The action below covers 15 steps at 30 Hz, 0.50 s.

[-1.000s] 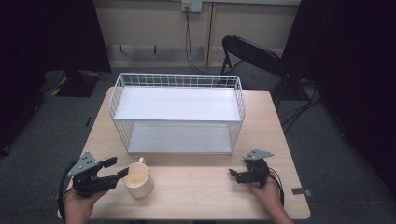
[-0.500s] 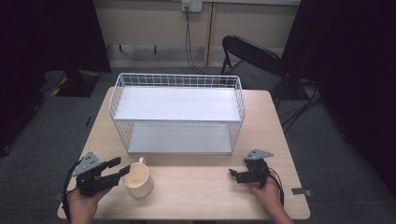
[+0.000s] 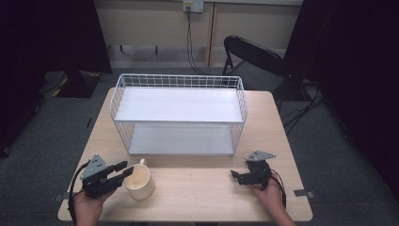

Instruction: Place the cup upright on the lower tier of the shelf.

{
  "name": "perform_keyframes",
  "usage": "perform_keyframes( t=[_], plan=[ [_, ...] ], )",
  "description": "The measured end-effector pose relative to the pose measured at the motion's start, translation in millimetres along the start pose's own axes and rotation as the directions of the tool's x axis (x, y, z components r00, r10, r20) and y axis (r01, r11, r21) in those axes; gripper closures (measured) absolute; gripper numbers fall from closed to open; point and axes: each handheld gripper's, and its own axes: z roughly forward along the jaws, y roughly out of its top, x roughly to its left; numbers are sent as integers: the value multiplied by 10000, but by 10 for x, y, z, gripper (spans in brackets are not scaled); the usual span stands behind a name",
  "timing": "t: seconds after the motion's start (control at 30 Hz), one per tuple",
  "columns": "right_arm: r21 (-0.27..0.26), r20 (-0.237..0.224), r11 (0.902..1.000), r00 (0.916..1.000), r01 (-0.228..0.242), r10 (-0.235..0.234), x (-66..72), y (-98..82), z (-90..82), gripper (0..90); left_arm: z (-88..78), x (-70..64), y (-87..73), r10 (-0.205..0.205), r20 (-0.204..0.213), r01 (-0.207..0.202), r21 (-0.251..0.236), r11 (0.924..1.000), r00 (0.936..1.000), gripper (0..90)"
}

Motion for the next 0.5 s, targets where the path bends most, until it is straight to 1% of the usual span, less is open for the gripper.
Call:
perform_keyframes(
  t=[0.07,0.1,0.13,0.23,0.27,0.43,0.5],
  plan=[
    [-2,2,10000,10000,1,-1,0,0,0,157,10,0,-7,28,90,-28,-52,10000,10000,663],
    [4,-2,10000,10000,-6,6,0,0,0,157,10,-1,-9,-11,69,11,-47,10000,10000,669],
    [1,-1,10000,10000,-3,3,0,0,0,157,9,0,-17,-143,86,145,-147,9998,9999,677],
    [1,0,10000,10000,-5,5,0,0,0,157,14,4,-26,-125,53,126,-137,9998,9999,682],
    [0,1,10000,10000,-1,1,0,0,0,157,22,2,-41,-197,-30,197,-129,9997,9998,685],
    [3,-1,10000,10000,-4,4,0,0,0,157,35,3,-52,-122,4,122,-133,9998,9999,715],
    [3,-2,10000,10000,-7,7,0,0,0,157,38,-4,-56,-109,-89,109,-98,9999,9999,726]
  ],
)
